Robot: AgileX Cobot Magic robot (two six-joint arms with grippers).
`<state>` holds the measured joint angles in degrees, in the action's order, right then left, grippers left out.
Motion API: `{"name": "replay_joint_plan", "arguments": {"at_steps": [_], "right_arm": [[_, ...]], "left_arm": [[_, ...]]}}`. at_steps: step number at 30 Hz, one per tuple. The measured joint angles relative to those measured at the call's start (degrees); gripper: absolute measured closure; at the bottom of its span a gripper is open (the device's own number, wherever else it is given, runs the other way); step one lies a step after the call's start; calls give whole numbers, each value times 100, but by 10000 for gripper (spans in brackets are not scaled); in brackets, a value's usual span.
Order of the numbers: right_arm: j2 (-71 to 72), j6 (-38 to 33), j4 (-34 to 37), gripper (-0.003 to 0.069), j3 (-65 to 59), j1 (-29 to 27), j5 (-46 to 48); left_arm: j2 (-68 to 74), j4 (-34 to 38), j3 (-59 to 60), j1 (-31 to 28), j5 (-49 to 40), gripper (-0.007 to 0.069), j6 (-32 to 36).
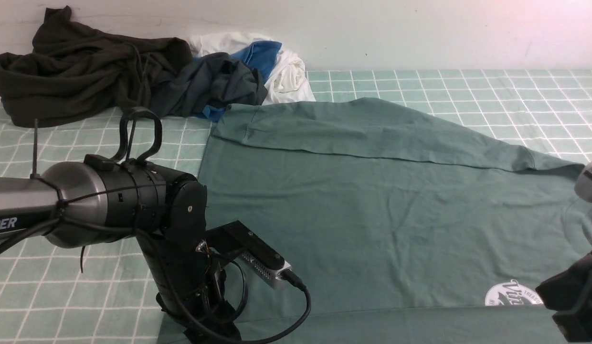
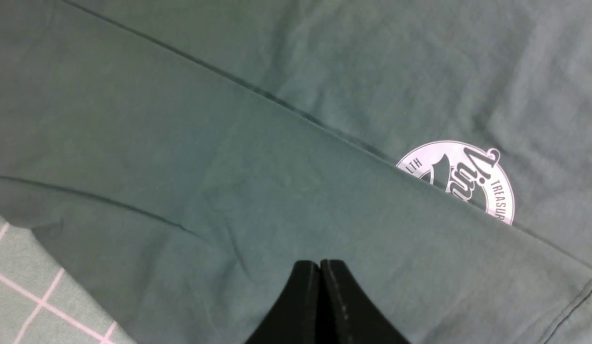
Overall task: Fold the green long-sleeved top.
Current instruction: Use the left arm to clamp the cuff closest to it, then use the left arm to drag and place the cuff at the centered position on the left edge of the fabric
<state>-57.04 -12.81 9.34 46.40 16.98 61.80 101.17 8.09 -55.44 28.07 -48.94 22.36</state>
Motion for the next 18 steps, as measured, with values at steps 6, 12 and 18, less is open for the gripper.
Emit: {"name": "replay_joint_plan", "arguments": {"at_steps": [6, 12, 18], "right_arm": [[0, 4, -27, 673, 0, 4, -7], [0, 17, -27, 673, 0, 4, -75], [0, 23, -88, 673, 0, 4, -374]], "left_arm": [[21, 265, 0, 0, -232, 548, 215], [21, 235, -434, 0, -763, 598, 442], [-3, -321, -1804, 0, -1277, 598, 457]]}}
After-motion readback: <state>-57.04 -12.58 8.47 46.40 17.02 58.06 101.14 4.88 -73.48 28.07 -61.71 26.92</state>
